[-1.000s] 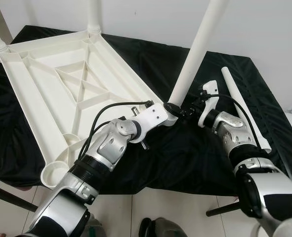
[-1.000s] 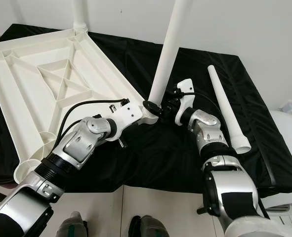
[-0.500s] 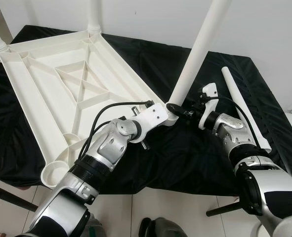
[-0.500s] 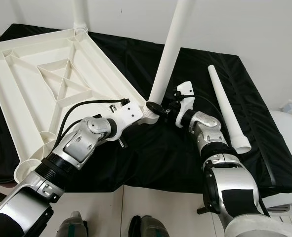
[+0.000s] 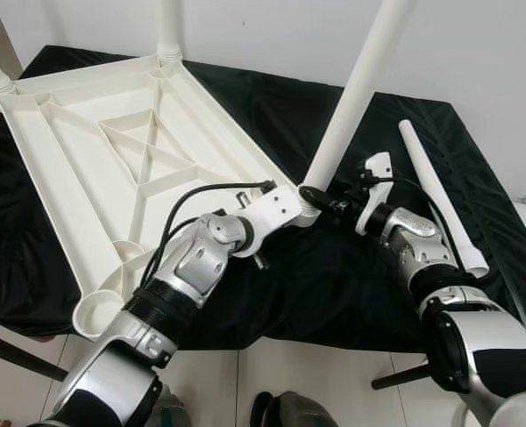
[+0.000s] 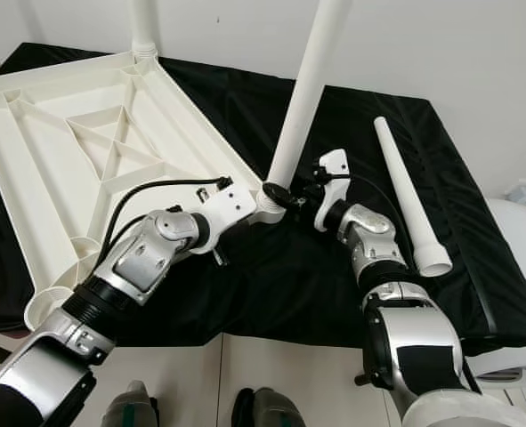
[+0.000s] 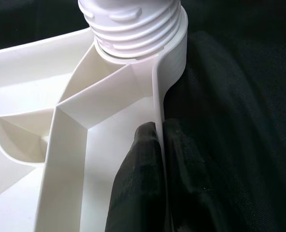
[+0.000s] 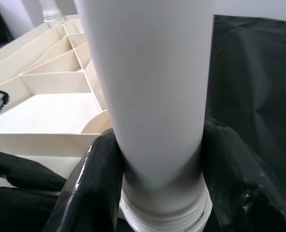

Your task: Building children table

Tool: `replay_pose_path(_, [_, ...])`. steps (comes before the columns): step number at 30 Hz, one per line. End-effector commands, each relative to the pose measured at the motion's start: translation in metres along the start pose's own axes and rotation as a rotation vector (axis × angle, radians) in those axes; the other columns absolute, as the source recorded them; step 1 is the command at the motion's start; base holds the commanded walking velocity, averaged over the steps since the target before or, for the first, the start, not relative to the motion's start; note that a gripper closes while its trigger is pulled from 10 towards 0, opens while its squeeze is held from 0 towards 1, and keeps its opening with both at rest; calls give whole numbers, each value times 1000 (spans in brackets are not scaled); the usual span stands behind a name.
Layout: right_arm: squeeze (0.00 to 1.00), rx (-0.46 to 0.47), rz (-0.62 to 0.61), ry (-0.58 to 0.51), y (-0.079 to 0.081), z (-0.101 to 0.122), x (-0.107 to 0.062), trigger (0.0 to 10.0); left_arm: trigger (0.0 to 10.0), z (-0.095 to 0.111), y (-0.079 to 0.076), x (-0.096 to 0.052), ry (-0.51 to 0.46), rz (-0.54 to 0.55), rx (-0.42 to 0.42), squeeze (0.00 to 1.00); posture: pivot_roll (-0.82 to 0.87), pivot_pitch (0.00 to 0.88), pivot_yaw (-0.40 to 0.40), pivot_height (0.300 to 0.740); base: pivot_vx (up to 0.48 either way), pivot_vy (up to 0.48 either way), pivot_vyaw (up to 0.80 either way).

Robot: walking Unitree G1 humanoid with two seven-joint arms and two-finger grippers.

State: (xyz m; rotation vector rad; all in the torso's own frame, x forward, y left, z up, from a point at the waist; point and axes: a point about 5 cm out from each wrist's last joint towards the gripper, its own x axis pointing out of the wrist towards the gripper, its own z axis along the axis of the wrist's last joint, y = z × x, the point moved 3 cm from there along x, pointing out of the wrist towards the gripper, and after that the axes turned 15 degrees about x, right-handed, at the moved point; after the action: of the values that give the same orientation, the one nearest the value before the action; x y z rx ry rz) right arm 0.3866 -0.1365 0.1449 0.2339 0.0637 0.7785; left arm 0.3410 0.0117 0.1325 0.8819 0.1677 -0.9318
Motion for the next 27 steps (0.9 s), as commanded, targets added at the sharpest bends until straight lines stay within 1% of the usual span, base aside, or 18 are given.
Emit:
replay_pose_path(1, [0, 9, -76, -21, 3, -3, 8, 10000, 10000, 9, -9, 3, -24, -29, 16, 0, 69, 27, -133, 740, 0, 0, 0])
replay_pose_path(2, [0, 9, -76, -21, 3, -3, 8, 10000, 10000, 9, -9, 3, -24, -29, 16, 0, 69, 27, -133, 740, 0, 0, 0])
replay_pose_path(3, [0, 3, -117, -46, 5, -2, 12, 10000, 10000, 9, -10, 3, -24, -31, 16, 0, 74, 23, -134, 740, 0, 0, 0])
replay_pose_path(5, [0, 8, -145, -67, 7, -1, 14, 10000, 10000, 9, -11, 3, -24, -32, 16, 0, 74, 23, -134, 740, 0, 0, 0])
replay_pose_path(7, [0, 8, -145, -67, 7, -1, 14, 10000, 10000, 9, -11, 3, -24, -32, 16, 0, 74, 23, -134, 740, 0, 0, 0])
replay_pose_path(10, [0, 30, -188, -142, 21, 2, 24, 10000, 10000, 9, -12, 3, -24, -35, 19, 0, 78, 16, -134, 740, 0, 0, 0])
replay_pose_path(11, [0, 30, -188, -142, 21, 2, 24, 10000, 10000, 9, -12, 3, -24, -35, 19, 0, 78, 16, -134, 740, 0, 0, 0])
replay_pose_path(12, [0, 51, -221, -171, 30, 2, 28, 10000, 10000, 9, -13, 3, -24, -38, 21, 0, 80, 12, -135, 740, 0, 0, 0])
replay_pose_path(15, [0, 49, -235, -175, 33, 1, 30, 10000, 10000, 9, -13, 3, -24, -38, 21, 0, 82, 10, -136, 740, 0, 0, 0])
replay_pose_path(17, [0, 79, -313, -179, 34, -2, 32, 10000, 10000, 8, -13, 3, -24, -40, 23, 0, 82, 8, -138, 740, 0, 0, 0])
replay_pose_path(18, [0, 79, -313, -179, 34, -2, 32, 10000, 10000, 8, -13, 3, -24, -40, 23, 0, 82, 8, -138, 740, 0, 0, 0])
replay_pose_path(19, [0, 81, -372, -169, 34, -6, 32, 10000, 10000, 8, -14, 3, -24, -40, 23, 0, 81, 7, -136, 740, 0, 0, 0])
replay_pose_path(20, [0, 81, -372, -169, 34, -6, 32, 10000, 10000, 8, -14, 3, -24, -40, 23, 0, 81, 7, -136, 740, 0, 0, 0])
replay_pose_path(22, [0, 72, -472, -163, 34, -12, 33, 10000, 10000, 9, -14, 3, -24, -42, 25, 0, 79, 7, -137, 740, 0, 0, 0])
replay_pose_path(23, [0, 72, -472, -163, 34, -12, 33, 10000, 10000, 9, -14, 3, -24, -42, 25, 0, 79, 7, -137, 740, 0, 0, 0])
replay_pose_path(25, [0, 61, -542, -167, 37, -15, 34, 10000, 10000, 9, -15, 3, -26, -43, 25, 0, 79, 7, -137, 740, 0, 0, 0])
replay_pose_path(26, [0, 61, -542, -167, 37, -15, 34, 10000, 10000, 9, -15, 3, -26, -43, 25, 0, 79, 7, -137, 740, 0, 0, 0])
replay_pose_path(27, [0, 61, -576, -172, 39, -17, 35, 10000, 10000, 10, -15, 3, -27, -44, 25, 0, 82, 6, -138, 740, 0, 0, 0])
